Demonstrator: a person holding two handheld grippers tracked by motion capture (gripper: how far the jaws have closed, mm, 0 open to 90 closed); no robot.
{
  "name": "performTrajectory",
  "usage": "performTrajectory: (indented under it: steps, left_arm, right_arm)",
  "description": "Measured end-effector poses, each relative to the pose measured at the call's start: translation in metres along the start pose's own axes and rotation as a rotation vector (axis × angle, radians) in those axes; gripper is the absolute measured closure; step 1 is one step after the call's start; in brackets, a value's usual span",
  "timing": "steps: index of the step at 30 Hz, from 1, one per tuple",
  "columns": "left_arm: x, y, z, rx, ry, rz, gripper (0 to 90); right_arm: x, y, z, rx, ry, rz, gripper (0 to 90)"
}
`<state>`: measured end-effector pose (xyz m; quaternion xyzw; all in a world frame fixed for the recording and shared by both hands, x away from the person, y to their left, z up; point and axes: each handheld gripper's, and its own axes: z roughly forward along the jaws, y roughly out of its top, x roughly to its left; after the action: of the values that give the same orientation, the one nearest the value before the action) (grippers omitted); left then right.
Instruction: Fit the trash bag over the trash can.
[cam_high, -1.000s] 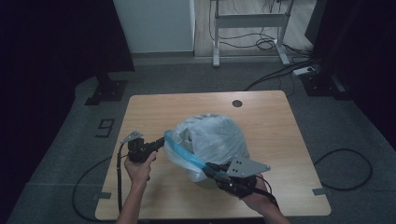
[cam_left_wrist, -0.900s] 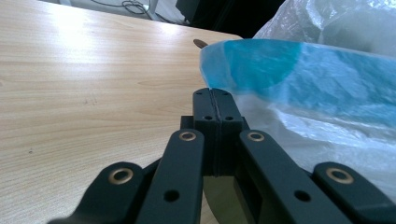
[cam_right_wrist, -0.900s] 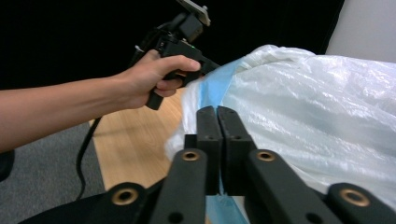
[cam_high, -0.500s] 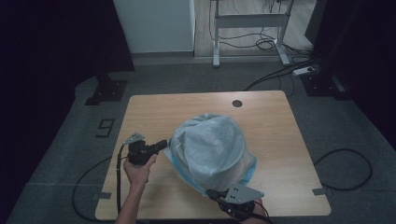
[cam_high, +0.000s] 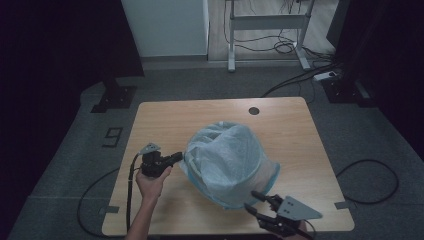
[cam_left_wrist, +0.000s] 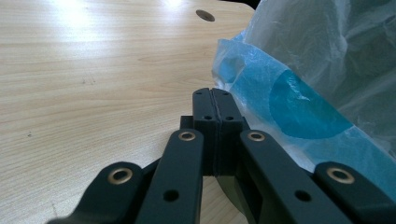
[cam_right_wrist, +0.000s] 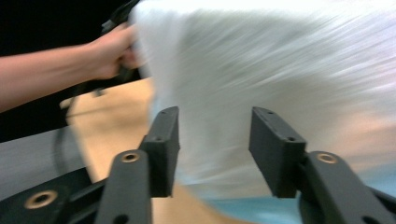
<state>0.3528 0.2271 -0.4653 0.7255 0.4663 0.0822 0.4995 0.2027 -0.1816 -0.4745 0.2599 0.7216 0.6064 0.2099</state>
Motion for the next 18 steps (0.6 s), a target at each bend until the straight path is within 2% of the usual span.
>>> performTrajectory:
  steps: [2,5,7,11,14,15,16,18]
  left_arm:
    - [0.0,0.0,0.001,-0.002,-0.001,-0.004,89.1]
    - [-0.001,0.0,0.002,-0.003,-0.003,-0.005,89.1]
    - [-0.001,0.0,0.002,-0.002,-0.006,-0.007,89.1]
    - [-0.001,0.0,0.003,-0.004,-0.01,-0.01,89.1]
    - [0.001,0.0,0.003,-0.004,-0.012,-0.012,89.1]
    - [0.001,0.0,0.003,-0.006,-0.013,-0.013,89.1]
    - [0.001,0.0,0.003,-0.008,-0.013,-0.013,89.1]
    - [0.001,0.0,0.003,-0.009,-0.014,-0.012,89.1]
  right_arm:
    - [-0.017,0.01,-0.01,-0.009,-0.041,-0.003,45.1]
    - [-0.049,0.021,-0.013,0.01,-0.067,0.002,39.3]
    - [-0.07,0.026,-0.009,0.038,-0.047,0.011,36.8]
    - [-0.096,0.032,0.003,0.046,0.028,0.022,35.1]
    - [-0.111,0.033,0.013,0.055,0.114,0.062,35.0]
    - [-0.114,0.033,0.016,0.055,0.153,0.077,36.5]
    - [-0.116,0.033,0.018,0.054,0.163,0.078,38.8]
    - [-0.117,0.033,0.022,0.056,0.197,0.076,53.0]
